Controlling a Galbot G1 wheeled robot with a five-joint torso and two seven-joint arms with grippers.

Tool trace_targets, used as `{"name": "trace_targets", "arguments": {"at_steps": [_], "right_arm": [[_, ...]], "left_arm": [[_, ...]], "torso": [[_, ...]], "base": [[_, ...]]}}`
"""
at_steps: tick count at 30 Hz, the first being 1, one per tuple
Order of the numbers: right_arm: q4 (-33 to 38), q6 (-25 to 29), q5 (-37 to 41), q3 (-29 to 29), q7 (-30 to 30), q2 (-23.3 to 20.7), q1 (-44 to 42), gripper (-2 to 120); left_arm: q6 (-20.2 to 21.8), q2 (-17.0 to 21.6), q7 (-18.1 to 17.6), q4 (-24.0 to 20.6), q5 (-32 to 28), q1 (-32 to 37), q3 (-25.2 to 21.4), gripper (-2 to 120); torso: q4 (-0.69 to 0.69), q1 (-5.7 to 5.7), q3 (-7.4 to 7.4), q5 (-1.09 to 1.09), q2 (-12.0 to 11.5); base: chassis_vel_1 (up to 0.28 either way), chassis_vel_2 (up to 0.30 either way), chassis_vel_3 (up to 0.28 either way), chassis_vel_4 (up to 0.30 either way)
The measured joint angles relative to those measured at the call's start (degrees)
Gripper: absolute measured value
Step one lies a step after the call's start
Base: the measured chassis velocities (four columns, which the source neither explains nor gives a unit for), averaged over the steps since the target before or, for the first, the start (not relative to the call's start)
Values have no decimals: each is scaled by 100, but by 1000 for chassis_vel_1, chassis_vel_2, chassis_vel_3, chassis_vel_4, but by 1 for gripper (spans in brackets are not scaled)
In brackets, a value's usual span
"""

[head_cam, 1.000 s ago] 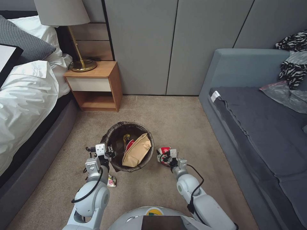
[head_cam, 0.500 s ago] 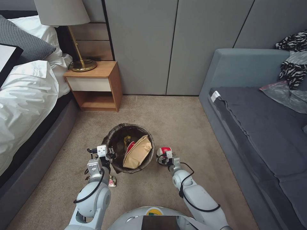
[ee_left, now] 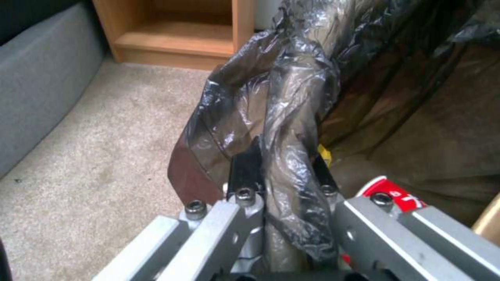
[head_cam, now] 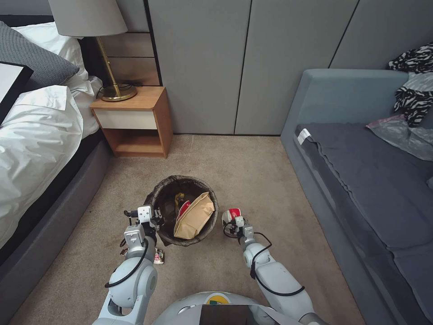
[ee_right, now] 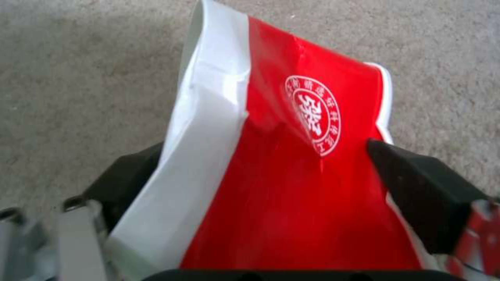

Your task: Pick up the trash bin, then pick up the garbage from the floor and place it into the trash bin.

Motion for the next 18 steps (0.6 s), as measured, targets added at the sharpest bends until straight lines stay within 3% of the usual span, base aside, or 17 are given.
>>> {"name": "trace_targets", "arguments": {"at_steps": [18], "right_arm": [[25, 125, -100, 44, 23, -25, -55, 41]], "left_arm": [[9, -9, -2, 32, 2, -14, 30, 3]], "torso": [[1, 0, 0, 1, 0]], "base": [[0, 0, 0, 0]]}}
